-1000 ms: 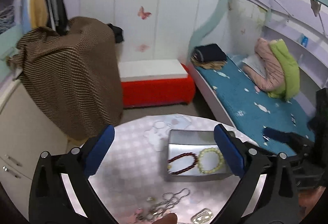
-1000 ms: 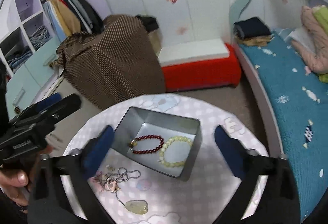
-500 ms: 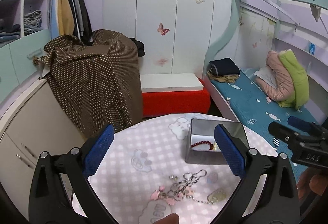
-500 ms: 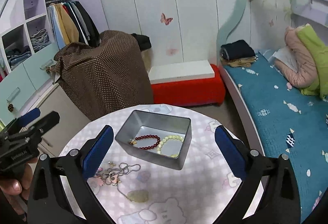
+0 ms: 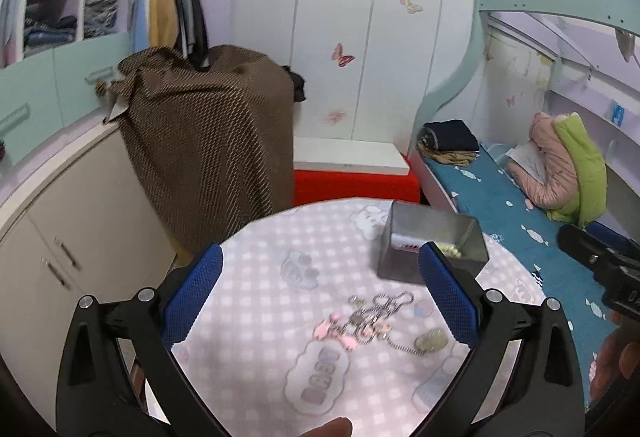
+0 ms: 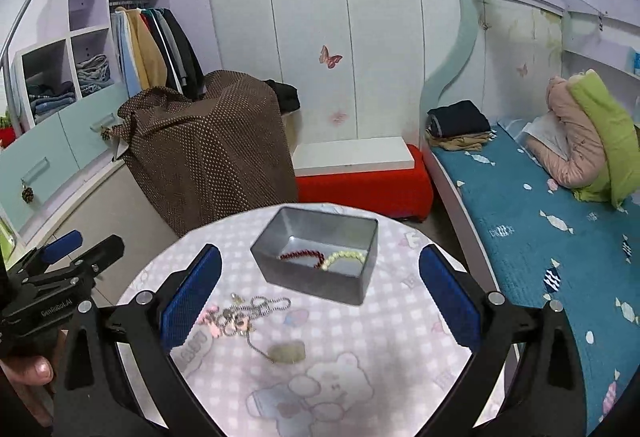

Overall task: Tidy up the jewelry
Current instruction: 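Move the right gripper toward the jade pendant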

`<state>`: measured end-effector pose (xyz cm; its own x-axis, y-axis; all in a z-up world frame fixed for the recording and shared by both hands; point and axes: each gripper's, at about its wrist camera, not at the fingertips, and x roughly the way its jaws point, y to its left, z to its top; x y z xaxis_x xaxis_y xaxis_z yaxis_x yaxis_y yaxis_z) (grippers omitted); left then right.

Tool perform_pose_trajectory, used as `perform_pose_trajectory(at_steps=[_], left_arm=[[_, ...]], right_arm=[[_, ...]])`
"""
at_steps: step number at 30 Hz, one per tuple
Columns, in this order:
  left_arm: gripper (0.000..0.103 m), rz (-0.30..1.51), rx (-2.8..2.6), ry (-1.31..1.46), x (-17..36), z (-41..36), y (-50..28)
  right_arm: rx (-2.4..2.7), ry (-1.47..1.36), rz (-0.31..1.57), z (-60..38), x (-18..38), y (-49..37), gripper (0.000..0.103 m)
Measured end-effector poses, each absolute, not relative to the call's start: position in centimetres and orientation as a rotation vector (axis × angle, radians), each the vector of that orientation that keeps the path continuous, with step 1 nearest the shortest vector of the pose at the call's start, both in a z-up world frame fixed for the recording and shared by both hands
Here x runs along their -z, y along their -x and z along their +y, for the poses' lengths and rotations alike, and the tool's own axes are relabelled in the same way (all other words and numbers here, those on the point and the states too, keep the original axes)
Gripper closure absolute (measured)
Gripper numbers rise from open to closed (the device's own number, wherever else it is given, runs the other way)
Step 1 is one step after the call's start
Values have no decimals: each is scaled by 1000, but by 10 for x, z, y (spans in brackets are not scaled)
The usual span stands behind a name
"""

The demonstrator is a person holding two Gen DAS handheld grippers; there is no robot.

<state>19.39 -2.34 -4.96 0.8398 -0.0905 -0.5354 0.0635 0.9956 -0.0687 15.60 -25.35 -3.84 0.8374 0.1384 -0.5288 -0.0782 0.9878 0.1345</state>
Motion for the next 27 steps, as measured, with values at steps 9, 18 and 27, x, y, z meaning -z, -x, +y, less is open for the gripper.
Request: perform_pose_trajectory(at_steps=[9, 18, 27], left_arm=[[5, 621, 56, 42, 78, -15, -173], [5, 657, 48, 21, 95, -13, -174], [5, 701, 47, 27, 114, -11, -184]], right_arm=[[-107, -62, 632, -246, 63, -143, 8], [-138, -2, 771, -223, 115, -161, 8], [-171, 20, 905, -208, 161, -184, 15]])
